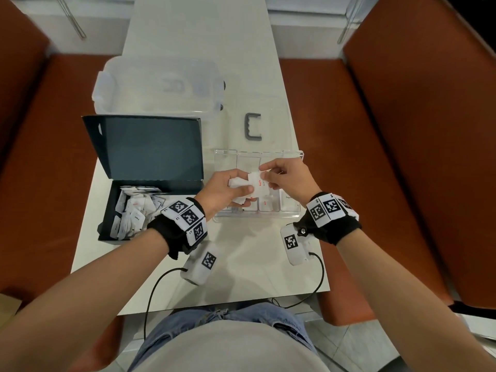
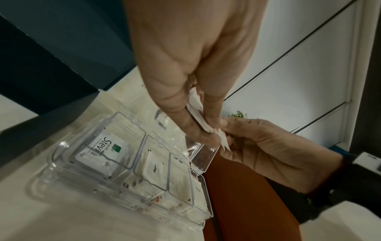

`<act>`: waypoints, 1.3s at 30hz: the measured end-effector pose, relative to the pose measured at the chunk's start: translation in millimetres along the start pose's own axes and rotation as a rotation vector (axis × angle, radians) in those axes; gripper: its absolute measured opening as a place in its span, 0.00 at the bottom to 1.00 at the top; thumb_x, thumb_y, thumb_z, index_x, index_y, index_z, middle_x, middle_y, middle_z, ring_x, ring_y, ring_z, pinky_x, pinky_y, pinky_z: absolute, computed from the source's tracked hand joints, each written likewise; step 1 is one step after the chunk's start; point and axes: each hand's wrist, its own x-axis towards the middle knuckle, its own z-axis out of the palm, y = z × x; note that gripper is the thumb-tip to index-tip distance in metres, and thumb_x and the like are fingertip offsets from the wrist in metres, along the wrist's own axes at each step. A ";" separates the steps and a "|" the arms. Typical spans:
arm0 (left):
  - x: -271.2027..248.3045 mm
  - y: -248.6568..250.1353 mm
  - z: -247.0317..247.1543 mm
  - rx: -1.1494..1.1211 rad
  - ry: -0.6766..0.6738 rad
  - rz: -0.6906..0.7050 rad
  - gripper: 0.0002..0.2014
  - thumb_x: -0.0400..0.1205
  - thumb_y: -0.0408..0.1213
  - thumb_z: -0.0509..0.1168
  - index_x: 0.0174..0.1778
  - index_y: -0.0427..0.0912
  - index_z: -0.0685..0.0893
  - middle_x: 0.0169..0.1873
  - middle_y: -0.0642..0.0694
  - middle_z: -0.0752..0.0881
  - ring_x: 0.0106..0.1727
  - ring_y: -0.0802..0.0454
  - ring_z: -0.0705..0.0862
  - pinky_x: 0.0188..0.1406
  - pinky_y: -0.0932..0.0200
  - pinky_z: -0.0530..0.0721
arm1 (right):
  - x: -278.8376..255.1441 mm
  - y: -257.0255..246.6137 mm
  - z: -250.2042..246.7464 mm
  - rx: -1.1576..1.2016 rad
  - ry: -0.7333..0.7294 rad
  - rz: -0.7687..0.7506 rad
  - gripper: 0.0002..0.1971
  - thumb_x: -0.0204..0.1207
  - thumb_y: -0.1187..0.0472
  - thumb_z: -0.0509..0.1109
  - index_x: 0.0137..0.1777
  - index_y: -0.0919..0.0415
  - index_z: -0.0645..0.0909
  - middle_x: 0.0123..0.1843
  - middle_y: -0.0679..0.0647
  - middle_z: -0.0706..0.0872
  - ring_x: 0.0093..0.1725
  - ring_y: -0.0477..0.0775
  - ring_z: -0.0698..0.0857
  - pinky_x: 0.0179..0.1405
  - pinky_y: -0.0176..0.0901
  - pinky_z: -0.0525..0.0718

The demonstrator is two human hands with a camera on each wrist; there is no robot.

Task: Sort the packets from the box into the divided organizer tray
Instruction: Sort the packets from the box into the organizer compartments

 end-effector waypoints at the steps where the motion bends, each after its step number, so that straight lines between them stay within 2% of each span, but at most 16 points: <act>1: 0.2 0.2 0.6 0.008 -0.006 0.003 0.08 0.79 0.26 0.70 0.51 0.39 0.83 0.49 0.36 0.88 0.42 0.45 0.92 0.35 0.60 0.89 | -0.4 -0.4 -0.5 -0.003 -0.022 0.009 0.07 0.76 0.63 0.74 0.53 0.60 0.88 0.38 0.57 0.89 0.32 0.45 0.85 0.42 0.37 0.88; 4: 0.6 0.4 1.6 0.045 -0.017 0.005 0.09 0.80 0.25 0.69 0.55 0.36 0.82 0.49 0.35 0.87 0.41 0.44 0.91 0.35 0.59 0.89 | -1.0 -1.5 -3.2 0.015 -0.094 0.026 0.08 0.77 0.64 0.73 0.53 0.63 0.88 0.40 0.60 0.88 0.33 0.48 0.83 0.39 0.38 0.88; 8: 0.8 -0.6 3.0 0.061 -0.006 -0.010 0.11 0.80 0.25 0.68 0.58 0.33 0.82 0.52 0.34 0.85 0.42 0.43 0.88 0.41 0.53 0.91 | -0.3 -0.2 -5.7 0.079 -0.161 0.074 0.07 0.75 0.66 0.74 0.52 0.66 0.88 0.37 0.58 0.88 0.31 0.46 0.82 0.34 0.36 0.83; 11: -0.6 -0.3 2.2 0.071 -0.006 -0.005 0.10 0.82 0.25 0.66 0.59 0.35 0.83 0.50 0.36 0.88 0.44 0.46 0.90 0.40 0.55 0.91 | 6.7 6.7 -11.1 0.096 -0.088 0.129 0.04 0.74 0.67 0.75 0.48 0.63 0.88 0.34 0.53 0.86 0.29 0.45 0.78 0.29 0.32 0.79; 14: -2.1 1.5 -1.9 0.051 0.042 -0.024 0.10 0.85 0.28 0.62 0.61 0.34 0.82 0.52 0.34 0.88 0.47 0.43 0.89 0.34 0.59 0.88 | 17.0 20.9 -13.9 -0.065 0.049 0.178 0.05 0.74 0.64 0.76 0.49 0.61 0.89 0.35 0.48 0.85 0.32 0.41 0.78 0.33 0.31 0.74; 16: -2.3 3.2 -4.4 0.019 0.075 -0.041 0.10 0.87 0.29 0.60 0.61 0.33 0.82 0.53 0.33 0.88 0.47 0.43 0.89 0.33 0.60 0.89 | 19.9 29.2 -8.5 -0.180 0.062 0.201 0.06 0.74 0.62 0.76 0.49 0.61 0.89 0.40 0.49 0.86 0.38 0.43 0.80 0.34 0.30 0.74; 19: -3.1 4.5 -6.4 0.000 0.102 -0.052 0.11 0.87 0.30 0.59 0.62 0.31 0.82 0.54 0.32 0.87 0.46 0.44 0.89 0.38 0.57 0.90 | 21.8 38.2 6.5 -0.301 0.030 0.223 0.06 0.74 0.64 0.75 0.49 0.63 0.89 0.43 0.54 0.87 0.43 0.48 0.82 0.37 0.32 0.75; 23: -4.5 3.1 -7.1 -0.001 0.121 -0.069 0.11 0.87 0.29 0.58 0.61 0.31 0.82 0.54 0.32 0.87 0.49 0.42 0.88 0.45 0.52 0.89 | 21.5 47.5 22.0 -0.352 0.027 0.237 0.05 0.74 0.67 0.73 0.48 0.61 0.88 0.45 0.58 0.89 0.42 0.50 0.83 0.30 0.29 0.73; 28: -6.1 0.7 -9.7 -0.016 0.129 -0.085 0.10 0.87 0.29 0.59 0.59 0.32 0.83 0.51 0.35 0.88 0.46 0.45 0.89 0.45 0.51 0.89 | 18.6 56.5 31.5 -0.395 0.028 0.251 0.05 0.74 0.66 0.72 0.43 0.55 0.86 0.41 0.55 0.89 0.50 0.55 0.86 0.48 0.43 0.83; 32: -6.2 0.2 -11.5 -0.008 0.133 -0.087 0.10 0.88 0.30 0.58 0.59 0.32 0.83 0.52 0.34 0.87 0.48 0.42 0.89 0.45 0.52 0.89 | 20.2 56.1 33.0 -0.441 0.021 0.244 0.06 0.74 0.66 0.72 0.46 0.57 0.88 0.46 0.57 0.90 0.51 0.57 0.86 0.55 0.49 0.85; 35: -5.7 0.5 -12.4 -0.014 0.135 -0.089 0.10 0.88 0.30 0.58 0.59 0.32 0.83 0.52 0.34 0.87 0.50 0.41 0.88 0.48 0.49 0.88 | 20.5 53.4 36.1 -0.594 -0.015 0.214 0.10 0.75 0.63 0.71 0.54 0.55 0.88 0.52 0.57 0.89 0.55 0.59 0.86 0.60 0.52 0.83; 39: -5.0 1.1 -13.4 -0.013 0.142 -0.089 0.10 0.88 0.30 0.58 0.58 0.33 0.83 0.51 0.35 0.88 0.50 0.41 0.89 0.52 0.45 0.87 | 20.3 51.4 39.3 -0.893 -0.102 0.133 0.14 0.79 0.56 0.69 0.63 0.52 0.84 0.60 0.53 0.87 0.62 0.58 0.82 0.65 0.53 0.71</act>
